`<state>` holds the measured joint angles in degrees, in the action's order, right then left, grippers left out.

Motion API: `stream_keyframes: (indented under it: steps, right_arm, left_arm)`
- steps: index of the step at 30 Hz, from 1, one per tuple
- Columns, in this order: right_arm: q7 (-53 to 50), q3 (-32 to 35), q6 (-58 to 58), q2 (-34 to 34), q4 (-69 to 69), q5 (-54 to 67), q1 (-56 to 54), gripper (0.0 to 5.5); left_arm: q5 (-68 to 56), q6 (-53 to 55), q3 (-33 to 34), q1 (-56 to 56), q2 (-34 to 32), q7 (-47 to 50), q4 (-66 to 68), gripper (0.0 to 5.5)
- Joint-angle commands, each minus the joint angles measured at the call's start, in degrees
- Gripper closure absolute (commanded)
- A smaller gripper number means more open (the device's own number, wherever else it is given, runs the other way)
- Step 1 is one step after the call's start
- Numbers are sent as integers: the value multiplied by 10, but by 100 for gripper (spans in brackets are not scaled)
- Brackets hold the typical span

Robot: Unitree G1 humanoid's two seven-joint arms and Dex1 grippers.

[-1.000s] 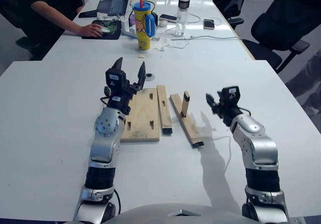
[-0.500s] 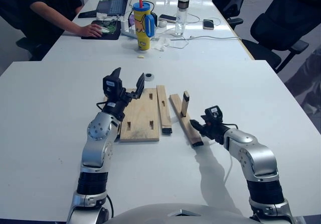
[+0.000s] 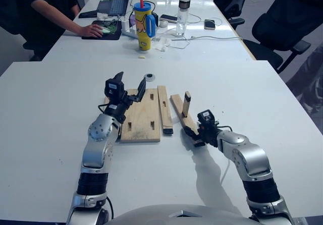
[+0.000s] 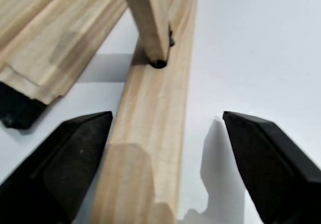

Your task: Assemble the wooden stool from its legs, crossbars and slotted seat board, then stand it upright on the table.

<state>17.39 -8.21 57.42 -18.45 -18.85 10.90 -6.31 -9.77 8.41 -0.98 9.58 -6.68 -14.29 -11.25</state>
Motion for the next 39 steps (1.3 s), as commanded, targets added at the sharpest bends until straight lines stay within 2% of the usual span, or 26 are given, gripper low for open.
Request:
stream_keyframes:
  steps: [1,8,15,17,21,24,28,34,39]
  right_arm:
    - [-4,-13,7,-9,6,-12,2,216]
    - [-3,-13,-9,-6,9,-16,-3,310]
    - [-16,49,-93,43,-25,9,-25,310]
    - [-17,58,-96,44,-31,12,-26,287]
    - [-11,72,-119,34,-61,16,-9,223]
    - [-17,108,-143,29,-79,19,16,218]
    - [-52,158,-184,40,-62,10,-3,218]
    - [-87,163,-214,44,-18,-9,-57,218]
    - [-101,168,-239,57,-16,-8,-71,218]
  left_arm:
    - [0,6,-3,7,-3,-3,0,114]
    - [0,5,-6,8,1,0,1,114]
    - [5,6,-8,4,-3,1,1,114]
    - [14,4,-6,-2,-4,10,-8,114]
    - [71,-10,-3,-69,-15,51,-101,59]
    - [130,-14,14,-141,-13,95,-190,12]
    - [165,25,35,-152,-9,130,-188,12]
    - [140,112,28,-89,12,128,-77,12]
    - [130,138,33,-59,9,122,-19,79]
